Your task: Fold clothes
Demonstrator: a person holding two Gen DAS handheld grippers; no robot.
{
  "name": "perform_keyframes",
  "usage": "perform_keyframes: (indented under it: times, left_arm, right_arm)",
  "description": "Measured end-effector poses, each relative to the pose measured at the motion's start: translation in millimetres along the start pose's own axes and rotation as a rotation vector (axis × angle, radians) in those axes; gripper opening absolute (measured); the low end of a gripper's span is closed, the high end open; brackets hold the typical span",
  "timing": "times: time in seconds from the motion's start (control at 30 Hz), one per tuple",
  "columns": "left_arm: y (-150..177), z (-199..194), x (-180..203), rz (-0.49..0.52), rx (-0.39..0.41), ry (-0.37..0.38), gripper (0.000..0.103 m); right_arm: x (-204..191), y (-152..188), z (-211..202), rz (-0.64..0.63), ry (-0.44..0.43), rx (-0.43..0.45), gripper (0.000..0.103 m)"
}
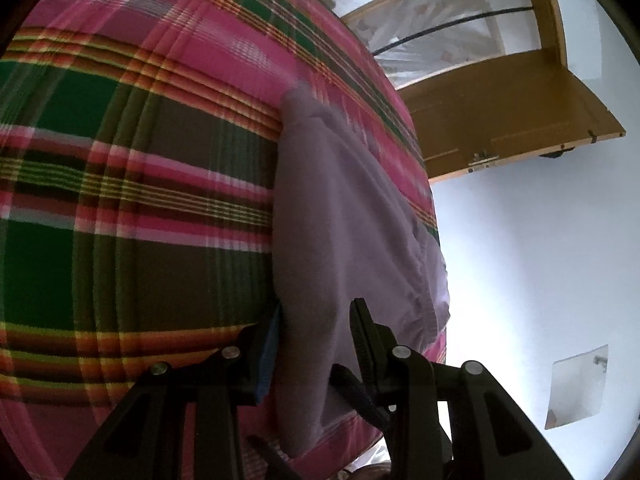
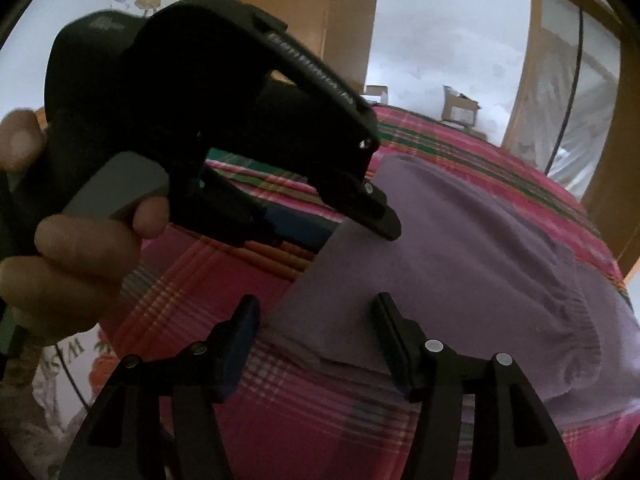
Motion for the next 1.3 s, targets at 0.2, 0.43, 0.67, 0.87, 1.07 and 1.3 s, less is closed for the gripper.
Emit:
perform_keyframes:
  times: [0.2,0.43,0.67,0.87,1.07,1.3]
  left_arm:
    - [-15.2,1.6,-6.4,-0.037,0.021,-0.003,0.035]
    - [-45.3,13.1,-5.3,-0.057,0.025,0.009,0.035]
    - [-69.8,33.3,2.8,-0.073,-0.013,0.044,0.035]
    - [-80.6,44.3,-3.2,-0.118,-0.017,0.08,0.021]
    - [-81.6,39.6,6.2,-0.099,0.028,0.107,0.011]
    - [-85.9,8.4,14.0,-0.076,0.101,0.125,0.01]
  right_arm:
    - [3.6,0.2,1.3,0.008,0.05,0.0,0.06]
    - [13.1,-1.9,-5.7,0.038,0.032,0.011,0.024]
    - [16.7,-7.5,-12.4,0.044,0.016,0.015,0.012]
    - [13.5,-7.8,-15.6,0.05,0.011,0.01,0.01]
    - [6.3,-12.1,-20.2,0.049,-0.005,0.006,0.009]
    - [-3.9,-24.9,-27.5,0.038,-0.031,0.029,0.009]
Point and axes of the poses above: each gripper's, at about its wrist camera, not at the fingertips, and z roughly the way its jaws point, x to its right, y to its underside, the point moved 4 cm from there along z, roughly the way its jaws point, and after that the axes turned 11 degrees about -y, right-handed, at the moved point
